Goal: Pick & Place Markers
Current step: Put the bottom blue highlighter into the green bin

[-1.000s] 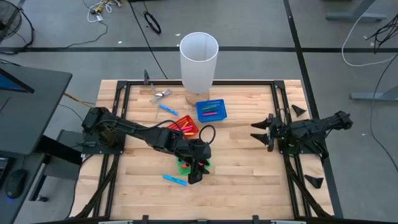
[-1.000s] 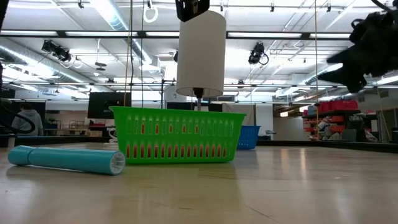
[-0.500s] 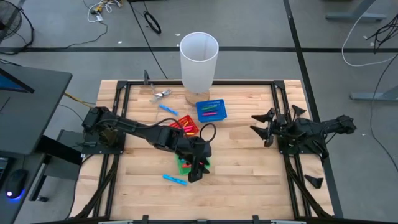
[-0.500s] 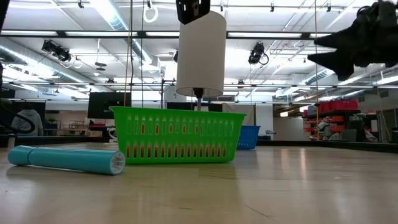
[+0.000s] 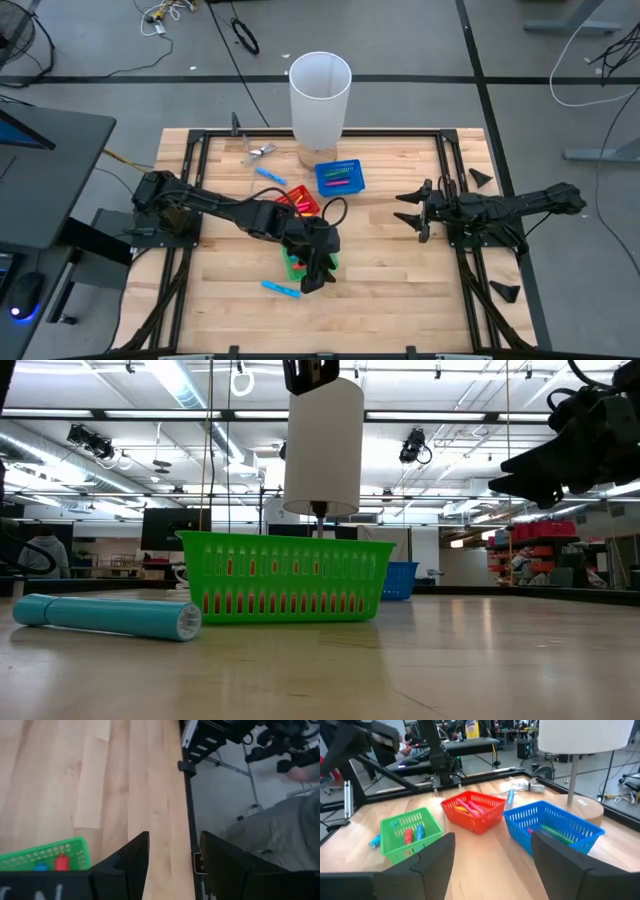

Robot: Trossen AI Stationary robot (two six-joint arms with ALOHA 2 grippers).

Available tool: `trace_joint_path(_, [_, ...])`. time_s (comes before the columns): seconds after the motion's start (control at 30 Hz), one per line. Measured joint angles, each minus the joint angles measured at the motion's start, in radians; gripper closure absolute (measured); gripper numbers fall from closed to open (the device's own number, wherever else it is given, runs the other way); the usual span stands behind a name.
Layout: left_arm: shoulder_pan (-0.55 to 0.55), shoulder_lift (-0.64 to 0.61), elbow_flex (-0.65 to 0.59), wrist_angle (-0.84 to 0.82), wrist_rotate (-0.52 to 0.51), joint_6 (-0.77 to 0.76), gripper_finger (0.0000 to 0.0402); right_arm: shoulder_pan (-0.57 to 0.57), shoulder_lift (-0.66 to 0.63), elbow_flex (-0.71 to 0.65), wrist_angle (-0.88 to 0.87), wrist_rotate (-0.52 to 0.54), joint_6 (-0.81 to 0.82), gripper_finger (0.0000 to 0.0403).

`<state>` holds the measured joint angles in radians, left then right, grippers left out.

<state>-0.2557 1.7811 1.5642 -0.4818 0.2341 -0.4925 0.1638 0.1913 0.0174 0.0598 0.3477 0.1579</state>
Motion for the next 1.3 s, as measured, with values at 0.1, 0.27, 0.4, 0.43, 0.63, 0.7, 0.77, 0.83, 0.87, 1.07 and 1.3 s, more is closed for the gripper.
trace_joint_path(0.1, [0.008,-0.005,0.001,-0.012,-0.016,-0.053,0.022,0.0,0.002,0.0,0.002,0.0,0.001,0.014])
trace_joint_path(0.27, [0.019,-0.008,0.001,-0.118,0.03,-0.185,0.022,0.0,0.003,0.0,0.001,0.001,0.001,0.014])
trace_joint_path(0.4, [-0.008,-0.01,0.001,-0.322,0.056,-0.164,0.022,0.0,0.003,0.0,0.001,0.001,0.001,0.014])
trace_joint_path(0.43, [-0.023,-0.01,0.001,-0.368,0.051,-0.137,0.022,0.0,0.003,0.0,0.001,0.001,0.001,0.014])
trace_joint_path(0.63, [-0.112,-0.01,0.001,-0.587,-0.027,0.01,0.022,0.0,0.003,0.0,0.001,0.001,0.001,0.014])
trace_joint_path(0.7, [-0.139,-0.01,0.001,-0.648,-0.067,0.058,0.022,0.0,0.003,0.0,0.001,0.002,0.001,0.014])
trace_joint_path(0.77, [-0.165,-0.01,0.001,-0.671,-0.106,0.092,0.022,0.0,0.003,0.0,0.001,0.002,0.001,0.014])
trace_joint_path(0.83, [-0.185,-0.009,0.001,-0.666,-0.138,0.117,0.022,0.0,0.003,0.0,0.001,0.002,0.001,0.014])
trace_joint_path(0.87, [-0.195,-0.009,0.001,-0.668,-0.154,0.129,0.022,0.0,0.003,0.0,0.001,0.002,0.001,0.014])
trace_joint_path(1.07, [-0.231,-0.008,0.001,-0.654,-0.223,0.166,0.022,0.0,0.003,0.0,0.001,0.002,0.001,0.014])
trace_joint_path(1.3, [-0.225,0.047,0.0,-0.628,-0.238,0.218,0.022,0.0,0.003,0.0,0.002,0.002,0.001,0.014])
